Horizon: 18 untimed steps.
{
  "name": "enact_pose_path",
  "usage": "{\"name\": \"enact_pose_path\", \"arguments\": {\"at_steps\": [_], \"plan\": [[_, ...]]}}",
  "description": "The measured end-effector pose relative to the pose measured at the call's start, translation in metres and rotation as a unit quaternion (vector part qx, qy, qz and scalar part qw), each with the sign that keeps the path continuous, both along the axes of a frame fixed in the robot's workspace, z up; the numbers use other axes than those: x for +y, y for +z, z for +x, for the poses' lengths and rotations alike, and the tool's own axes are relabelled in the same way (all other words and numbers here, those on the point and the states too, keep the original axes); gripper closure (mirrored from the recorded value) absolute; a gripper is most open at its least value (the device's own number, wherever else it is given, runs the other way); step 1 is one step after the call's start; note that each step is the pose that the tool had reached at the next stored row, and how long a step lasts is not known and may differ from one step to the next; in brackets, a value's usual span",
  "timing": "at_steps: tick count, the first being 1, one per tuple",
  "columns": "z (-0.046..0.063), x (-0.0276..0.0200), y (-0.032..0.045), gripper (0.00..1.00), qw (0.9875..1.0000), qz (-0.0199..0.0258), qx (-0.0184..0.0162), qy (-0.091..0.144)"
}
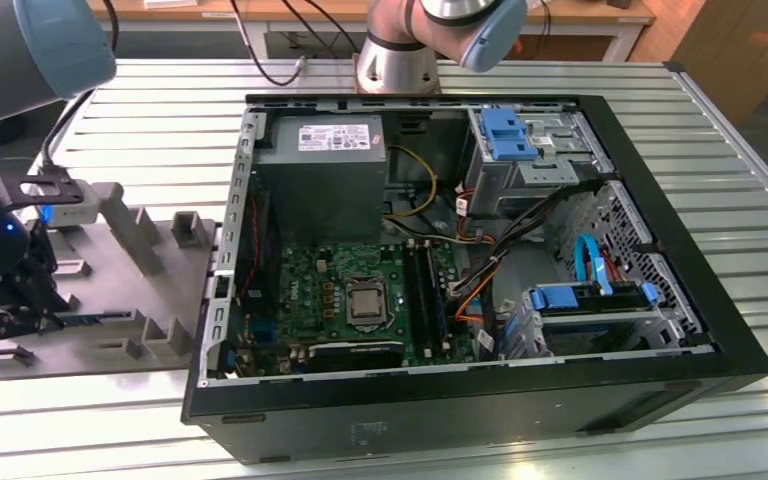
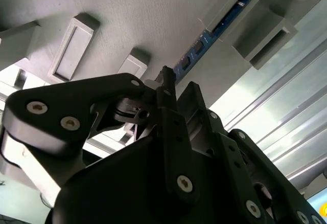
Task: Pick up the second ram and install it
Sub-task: 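Pick up the second ram and move it above second insertion slot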
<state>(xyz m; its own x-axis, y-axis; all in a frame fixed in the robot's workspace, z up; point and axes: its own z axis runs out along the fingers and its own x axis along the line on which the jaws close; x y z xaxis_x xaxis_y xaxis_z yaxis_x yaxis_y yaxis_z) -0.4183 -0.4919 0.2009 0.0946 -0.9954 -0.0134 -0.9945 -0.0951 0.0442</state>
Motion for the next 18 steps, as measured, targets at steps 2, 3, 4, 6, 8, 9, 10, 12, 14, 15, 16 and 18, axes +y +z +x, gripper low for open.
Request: {"name": "enact_pose_path", "arguments": {"at_steps": [2,3,4,6,8,9,10,12,14,15,16,18], "plan": [[0.0,0.0,-0.0025,0.7,1.0,-0.0002,-0.0001,0.003],[0.0,0.0,-0.0031,0.7,1.0,-0.0006,0.0,0.003],[-0.0001,0.0,-0.0031,0.7,1.0,-0.0011,0.0001,0.004],[-0.0001,0.0,-0.0031,0.7,1.0,-0.0011,0.0,0.004],[-0.0001,0.0,-0.0032,0.7,1.0,-0.0011,0.0,0.004],[0.0,0.0,-0.0032,0.7,1.0,-0.0011,0.0,0.004],[0.0,0.0,-0.0032,0.7,1.0,-0.0011,0.0,0.004],[0.0,0.0,-0.0032,0.72,1.0,-0.0011,0.0,0.004],[0.0,0.0,-0.0032,0.78,1.0,-0.0011,0.0,0.004],[-0.0001,0.0,-0.0032,0.78,1.0,-0.0011,0.0,0.004],[0.0,0.0,-0.0032,0.78,1.0,-0.0011,0.0,0.004],[0.0,0.0,-0.0032,0.78,1.0,-0.0009,0.0,0.004]]}}
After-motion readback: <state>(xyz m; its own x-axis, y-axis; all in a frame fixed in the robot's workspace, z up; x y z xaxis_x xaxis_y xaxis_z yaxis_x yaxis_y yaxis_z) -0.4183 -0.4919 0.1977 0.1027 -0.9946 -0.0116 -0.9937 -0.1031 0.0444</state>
